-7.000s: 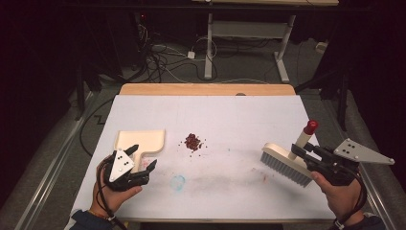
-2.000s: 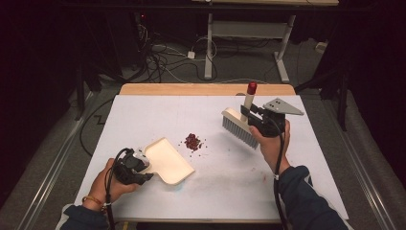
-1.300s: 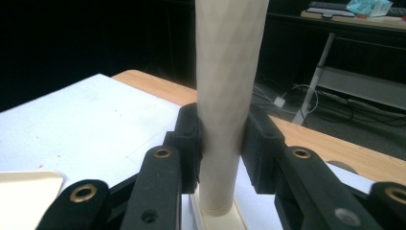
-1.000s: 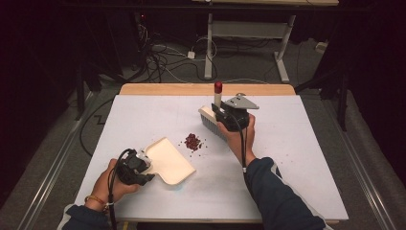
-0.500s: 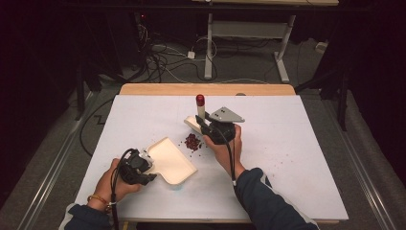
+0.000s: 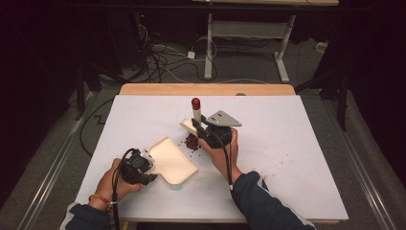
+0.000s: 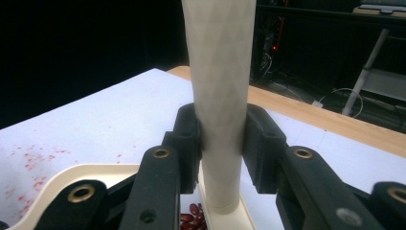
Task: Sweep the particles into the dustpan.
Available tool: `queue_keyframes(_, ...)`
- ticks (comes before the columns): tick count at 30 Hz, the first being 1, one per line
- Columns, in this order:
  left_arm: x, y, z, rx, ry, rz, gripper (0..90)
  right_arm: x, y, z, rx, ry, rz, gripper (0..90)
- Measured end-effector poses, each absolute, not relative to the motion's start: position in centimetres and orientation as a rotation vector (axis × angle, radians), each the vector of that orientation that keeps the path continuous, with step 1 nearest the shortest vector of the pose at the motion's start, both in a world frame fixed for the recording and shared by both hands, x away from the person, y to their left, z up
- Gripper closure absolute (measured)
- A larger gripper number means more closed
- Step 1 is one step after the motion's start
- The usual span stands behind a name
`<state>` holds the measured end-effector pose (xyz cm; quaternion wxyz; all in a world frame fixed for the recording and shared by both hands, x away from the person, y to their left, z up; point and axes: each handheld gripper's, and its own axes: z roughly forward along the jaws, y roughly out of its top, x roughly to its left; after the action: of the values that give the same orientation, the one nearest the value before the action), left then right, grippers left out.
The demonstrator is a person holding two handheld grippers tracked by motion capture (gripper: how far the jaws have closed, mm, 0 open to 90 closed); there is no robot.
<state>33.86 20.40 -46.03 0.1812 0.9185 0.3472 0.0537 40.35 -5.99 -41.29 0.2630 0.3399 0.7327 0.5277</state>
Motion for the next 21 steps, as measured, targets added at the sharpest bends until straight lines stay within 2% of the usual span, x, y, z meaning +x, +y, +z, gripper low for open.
queue_keyframes(21, 34.2, 19.9, -46.1, 2.591, 1.021, 0.120, 64.1, 37.3, -4.0, -41.2, 0.850, 2.054, 1.529, 70.6)
